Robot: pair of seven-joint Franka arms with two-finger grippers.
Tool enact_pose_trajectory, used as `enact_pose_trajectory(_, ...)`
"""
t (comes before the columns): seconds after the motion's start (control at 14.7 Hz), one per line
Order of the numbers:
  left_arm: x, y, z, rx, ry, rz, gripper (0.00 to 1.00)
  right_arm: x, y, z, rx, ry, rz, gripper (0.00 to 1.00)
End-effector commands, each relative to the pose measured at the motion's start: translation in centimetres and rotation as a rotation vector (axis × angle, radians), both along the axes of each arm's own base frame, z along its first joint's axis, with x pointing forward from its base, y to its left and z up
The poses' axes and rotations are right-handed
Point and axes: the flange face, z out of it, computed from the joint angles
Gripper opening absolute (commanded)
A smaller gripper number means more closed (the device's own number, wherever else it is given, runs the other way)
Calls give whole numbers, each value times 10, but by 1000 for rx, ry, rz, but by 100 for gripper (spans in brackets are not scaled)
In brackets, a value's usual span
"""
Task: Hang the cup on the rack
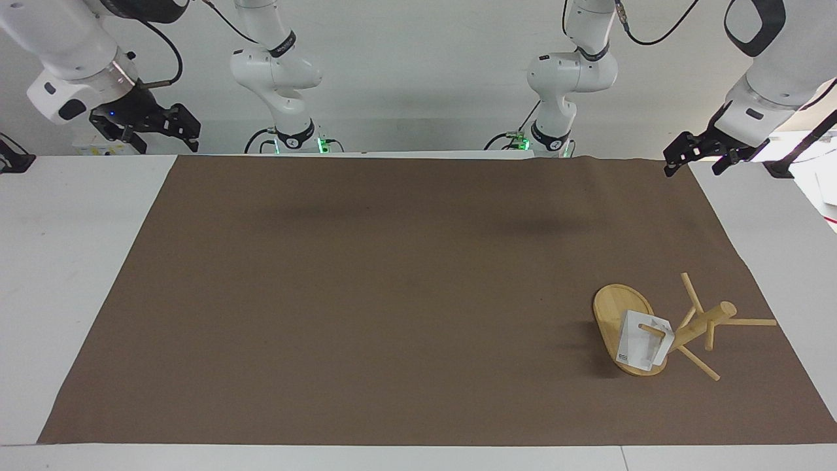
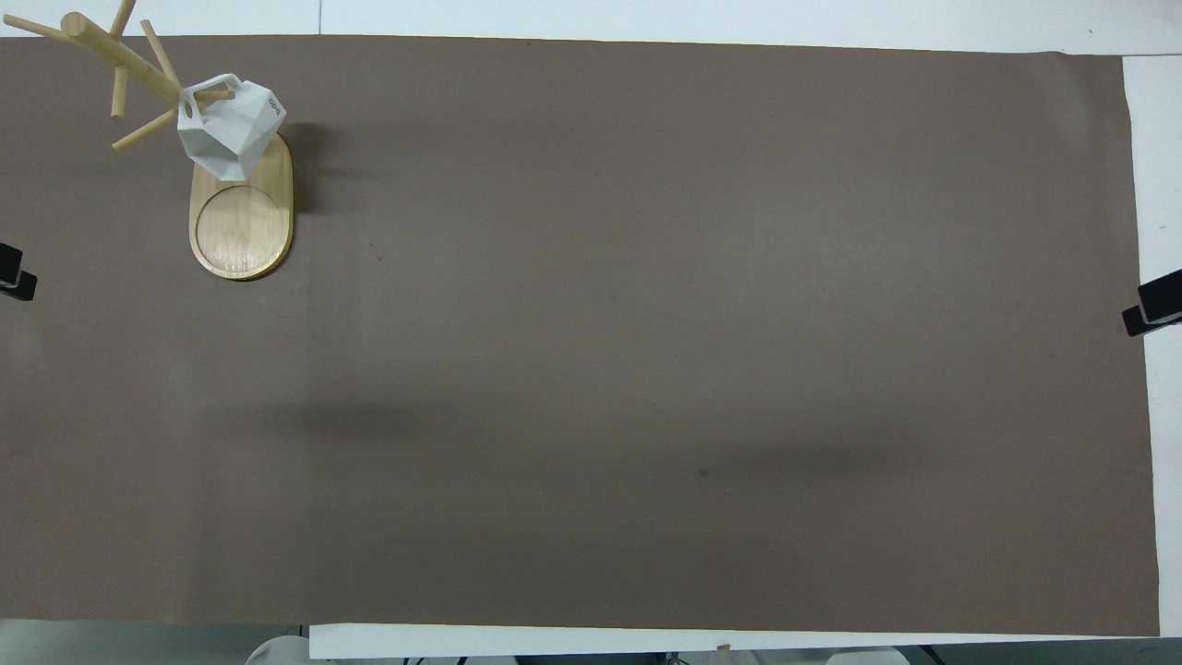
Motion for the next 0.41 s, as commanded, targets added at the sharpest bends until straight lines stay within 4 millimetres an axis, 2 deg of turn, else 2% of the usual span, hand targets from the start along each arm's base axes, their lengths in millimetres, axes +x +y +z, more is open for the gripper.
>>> enact_pose_trajectory(0.0,12,-4,0,-17,15,-20,100,-5,1,0,-10,-8,-4,100)
enact_pose_trajectory(0.34,16,-4,-4,-18,-23,-19,100,-5,0,0,-9,-11,-7,100)
